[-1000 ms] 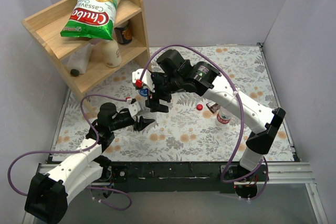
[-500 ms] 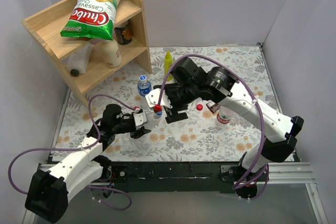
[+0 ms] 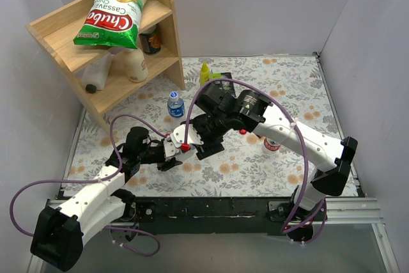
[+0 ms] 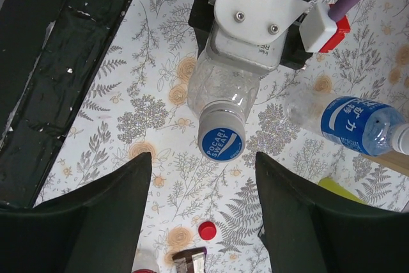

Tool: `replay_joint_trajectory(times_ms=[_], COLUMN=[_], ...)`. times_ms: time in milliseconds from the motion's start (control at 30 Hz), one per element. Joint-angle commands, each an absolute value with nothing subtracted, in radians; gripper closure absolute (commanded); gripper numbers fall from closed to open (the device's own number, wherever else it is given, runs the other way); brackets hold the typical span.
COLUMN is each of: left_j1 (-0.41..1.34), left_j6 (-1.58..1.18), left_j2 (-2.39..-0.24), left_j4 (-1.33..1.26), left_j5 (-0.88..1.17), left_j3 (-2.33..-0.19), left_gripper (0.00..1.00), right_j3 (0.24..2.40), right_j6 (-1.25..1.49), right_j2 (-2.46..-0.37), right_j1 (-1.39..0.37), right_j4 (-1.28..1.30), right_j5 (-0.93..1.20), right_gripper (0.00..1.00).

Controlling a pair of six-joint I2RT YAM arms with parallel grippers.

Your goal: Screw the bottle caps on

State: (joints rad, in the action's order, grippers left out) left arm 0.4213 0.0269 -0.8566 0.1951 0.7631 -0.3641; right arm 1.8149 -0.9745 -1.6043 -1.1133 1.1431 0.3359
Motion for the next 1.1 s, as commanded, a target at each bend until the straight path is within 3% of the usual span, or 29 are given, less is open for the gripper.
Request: replay_joint_trajectory(times_ms=[0,467,733,1067], left_j1=[0.428,0.428,0.428,0.428], left_j6=[0.072,0.081,0.074,-0.161], left_j2=[-0.851,-0.85,-0.842,-0.81], left_j4=[0.21,0.219,0.212,-0.035], left_j5=[0.798,0.804,0.805,0.782], left_j3=[-0.402,-0.407,-0.403,-0.364], left_gripper=[1.0,1.0,1.0,1.0], right_j3=[1.792,1.804,1.778,1.687], right_j6=[-1.031,-1.06,-1.06,-0.776], right_j2=[-1.603,-1.634,-1.637,-1.568], right_j1=[-1.127,-1.132,-1.132,-1.071], right_j4=[1.092,1.085,1.079,0.895], right_j5=[0.301,0.319,0.302,0.376], right_gripper=[0.29,0.41,0.63,0.69])
